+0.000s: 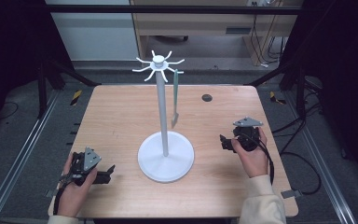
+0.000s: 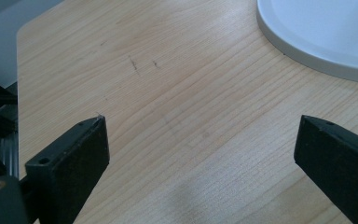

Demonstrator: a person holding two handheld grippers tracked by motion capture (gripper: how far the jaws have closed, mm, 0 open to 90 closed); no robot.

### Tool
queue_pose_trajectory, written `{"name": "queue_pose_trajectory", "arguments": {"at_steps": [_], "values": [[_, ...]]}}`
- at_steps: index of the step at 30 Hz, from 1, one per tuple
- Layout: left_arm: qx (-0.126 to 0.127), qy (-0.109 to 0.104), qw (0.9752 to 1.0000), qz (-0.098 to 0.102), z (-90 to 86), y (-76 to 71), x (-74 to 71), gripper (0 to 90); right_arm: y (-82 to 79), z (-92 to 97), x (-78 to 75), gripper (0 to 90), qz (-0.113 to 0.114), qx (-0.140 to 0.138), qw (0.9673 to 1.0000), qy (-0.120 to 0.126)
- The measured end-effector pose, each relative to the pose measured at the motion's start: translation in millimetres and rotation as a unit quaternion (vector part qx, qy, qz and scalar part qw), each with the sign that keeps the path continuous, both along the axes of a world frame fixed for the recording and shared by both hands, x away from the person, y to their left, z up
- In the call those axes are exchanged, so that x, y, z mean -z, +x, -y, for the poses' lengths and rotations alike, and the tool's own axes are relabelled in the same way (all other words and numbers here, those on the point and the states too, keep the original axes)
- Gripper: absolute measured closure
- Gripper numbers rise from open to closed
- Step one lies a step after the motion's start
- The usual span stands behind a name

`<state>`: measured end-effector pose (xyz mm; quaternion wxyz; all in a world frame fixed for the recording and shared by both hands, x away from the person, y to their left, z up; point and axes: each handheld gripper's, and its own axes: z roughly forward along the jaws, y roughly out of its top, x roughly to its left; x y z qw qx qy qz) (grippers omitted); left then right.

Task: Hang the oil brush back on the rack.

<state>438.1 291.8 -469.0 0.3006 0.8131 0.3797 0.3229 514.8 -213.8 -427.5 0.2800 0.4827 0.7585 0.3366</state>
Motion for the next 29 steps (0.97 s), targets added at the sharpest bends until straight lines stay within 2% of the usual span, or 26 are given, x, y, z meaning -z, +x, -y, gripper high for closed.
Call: {"name": "queue_pose_trajectory", "arguments": {"at_steps": [4,5,10,12,22,29], "values": [[-0.001,-0.002,1.0000,0.001,0.9,-0.1,0.3,2.7,1.4,-0.7,15.1,12.0,-0.034,-0.011,0.9993,-0.004],[0.000,-0.002,1.0000,0.001,1.0,-0.1,0.3,2.7,1.4,-0.7,15.1,12.0,-0.034,-0.011,0.9993,-0.004],[0.000,-0.003,1.0000,0.002,1.1,0.1,0.5,2.7,3.6,-2.6,29.6,12.0,-0.066,-0.021,0.9976,-0.003],[0.000,-0.004,1.0000,0.002,1.0,0.2,0.5,2.7,4.1,-3.2,33.7,12.3,-0.076,-0.022,0.9968,0.005],[0.002,0.001,1.0000,0.001,2.1,-0.1,0.3,2.7,3.3,-6.4,42.4,13.1,-0.079,-0.034,0.9959,0.030],[0.004,0.005,1.0000,0.002,2.7,-0.1,0.6,2.7,3.1,-14.6,44.7,12.8,-0.073,-0.052,0.9957,0.025]]}}
